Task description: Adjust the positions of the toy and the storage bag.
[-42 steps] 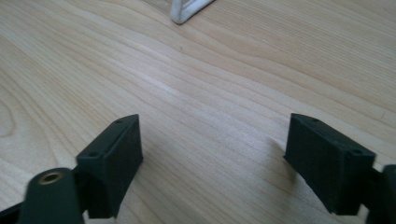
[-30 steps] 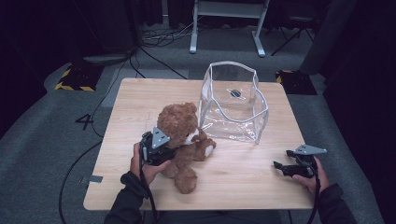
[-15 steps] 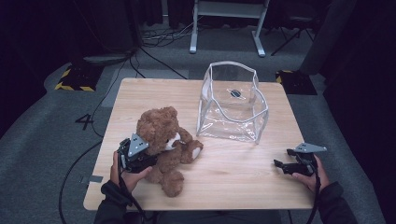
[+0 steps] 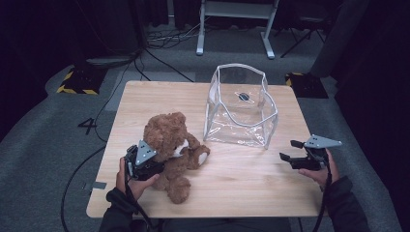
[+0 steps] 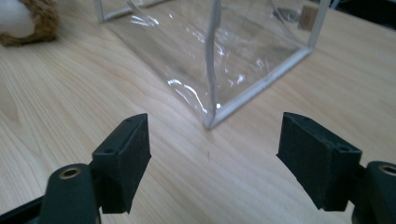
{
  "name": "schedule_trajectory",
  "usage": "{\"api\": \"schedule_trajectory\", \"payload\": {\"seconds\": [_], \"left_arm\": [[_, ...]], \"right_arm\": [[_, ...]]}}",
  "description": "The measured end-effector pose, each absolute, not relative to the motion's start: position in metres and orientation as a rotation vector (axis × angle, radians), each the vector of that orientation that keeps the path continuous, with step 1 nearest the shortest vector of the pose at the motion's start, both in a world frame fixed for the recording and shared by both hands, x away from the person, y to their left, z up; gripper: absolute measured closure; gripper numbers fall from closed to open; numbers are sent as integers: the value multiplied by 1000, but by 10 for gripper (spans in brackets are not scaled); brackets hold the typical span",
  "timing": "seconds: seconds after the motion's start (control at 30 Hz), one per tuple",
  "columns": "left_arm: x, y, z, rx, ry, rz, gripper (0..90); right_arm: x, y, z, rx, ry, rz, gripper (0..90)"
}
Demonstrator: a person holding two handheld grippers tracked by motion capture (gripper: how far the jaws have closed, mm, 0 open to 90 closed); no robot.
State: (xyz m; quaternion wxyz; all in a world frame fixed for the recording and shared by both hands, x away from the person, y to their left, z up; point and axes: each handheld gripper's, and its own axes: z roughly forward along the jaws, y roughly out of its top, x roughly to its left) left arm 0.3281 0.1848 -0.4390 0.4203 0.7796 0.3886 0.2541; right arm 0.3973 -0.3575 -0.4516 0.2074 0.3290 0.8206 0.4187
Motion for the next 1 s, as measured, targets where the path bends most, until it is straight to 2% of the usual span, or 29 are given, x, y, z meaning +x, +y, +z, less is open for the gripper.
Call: {"api": "schedule_trajectory", "payload": {"seconds": [0.6, 1.0], "left_arm": [[330, 185, -442, 1951, 970, 617, 499], [331, 185, -443, 1945, 973, 609, 496]], "right_arm": [[408, -317, -365, 689, 2216, 1207, 298], [409, -290, -339, 592, 2220, 1222, 305]]}}
